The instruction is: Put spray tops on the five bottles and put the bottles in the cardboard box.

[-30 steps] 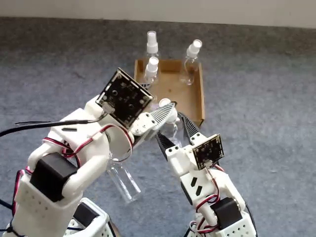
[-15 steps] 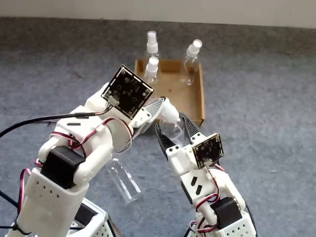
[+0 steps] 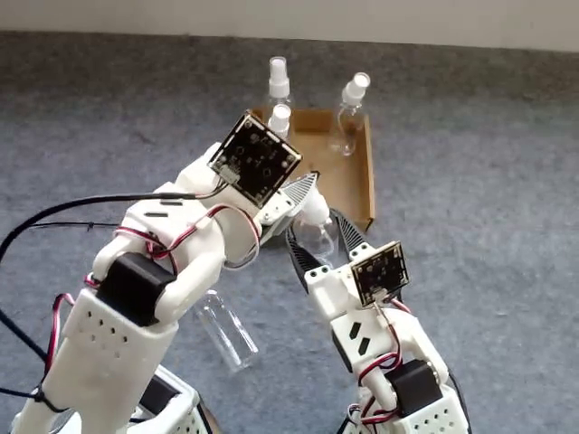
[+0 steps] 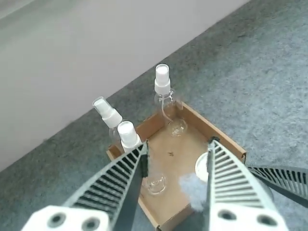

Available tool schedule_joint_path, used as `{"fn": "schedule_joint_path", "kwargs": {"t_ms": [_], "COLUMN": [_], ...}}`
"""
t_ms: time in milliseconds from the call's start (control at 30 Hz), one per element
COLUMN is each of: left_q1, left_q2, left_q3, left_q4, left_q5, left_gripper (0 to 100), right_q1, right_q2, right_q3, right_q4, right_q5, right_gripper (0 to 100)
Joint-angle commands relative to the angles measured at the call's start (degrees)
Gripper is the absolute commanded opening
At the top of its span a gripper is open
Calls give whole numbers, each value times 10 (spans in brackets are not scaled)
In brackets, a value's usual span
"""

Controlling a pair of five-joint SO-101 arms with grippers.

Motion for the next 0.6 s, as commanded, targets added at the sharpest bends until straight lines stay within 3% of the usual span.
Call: {"fn": "schedule_joint_path", "kwargs": {"t_ms": [0,200,300,567], "left_q1": [12,7,-26,-119], "left_q2": [8,-37,-58,-70], "left_q3": [-41,-119,-154,-140], "left_q4": [-1,104,148,158], "left_q5": [-4,-18,-27,-28], "left_gripper": [196,196,196,196], "right_q1": [2,5,6,29], "right_q2": [-8,-8,-9,-9], "right_q3": [-15,-15,-19,-21], "right_q4": [-15,-15,-15,-20], "right_q5": [1,1,1,0], "right_gripper": [4,4,4,4]}}
